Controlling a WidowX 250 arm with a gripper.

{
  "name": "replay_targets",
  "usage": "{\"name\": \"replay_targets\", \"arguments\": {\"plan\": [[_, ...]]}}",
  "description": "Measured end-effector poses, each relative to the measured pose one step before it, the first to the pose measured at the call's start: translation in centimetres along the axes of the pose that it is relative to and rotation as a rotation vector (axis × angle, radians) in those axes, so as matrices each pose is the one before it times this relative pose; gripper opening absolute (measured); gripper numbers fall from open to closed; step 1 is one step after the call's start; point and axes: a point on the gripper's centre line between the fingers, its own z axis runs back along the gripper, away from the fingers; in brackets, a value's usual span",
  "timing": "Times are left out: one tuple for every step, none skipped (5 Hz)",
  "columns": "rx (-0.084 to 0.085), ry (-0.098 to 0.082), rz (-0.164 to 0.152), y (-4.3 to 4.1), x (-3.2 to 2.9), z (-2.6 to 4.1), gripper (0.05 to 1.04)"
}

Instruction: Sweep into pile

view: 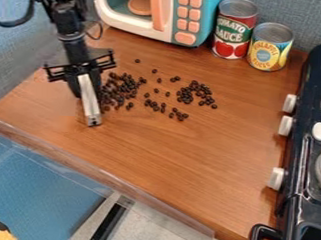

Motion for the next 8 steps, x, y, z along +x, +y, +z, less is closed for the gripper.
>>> {"name": "replay_targets", "arguments": {"plan": [[-0.0081,-0.0024,-0.0065,-2.232,-0.065,-0.253,0.371],[-0.0056,-0.0016,0.0185,-1.159,0.314,-0.044,0.371],[-0.0114,0.0019,-0.0208,-2.628,0.087,-0.355,0.371],[-0.0003,0.0078,-0.0008,-0.943,-0.029,-0.2,0.371],[-0.0108,-0.0019,-0.0158,-1.663,-0.216,-0.143,0.371],[-0.0059,0.008,-0.0175,-0.832,-0.628,-0.081,0.371],[-0.013,0.0457,0.002,-0.368,-1.515,0.214,0.371],[-0.024,0.0512,-0.0218,-0.147,-1.221,1.175,0.371]]}}
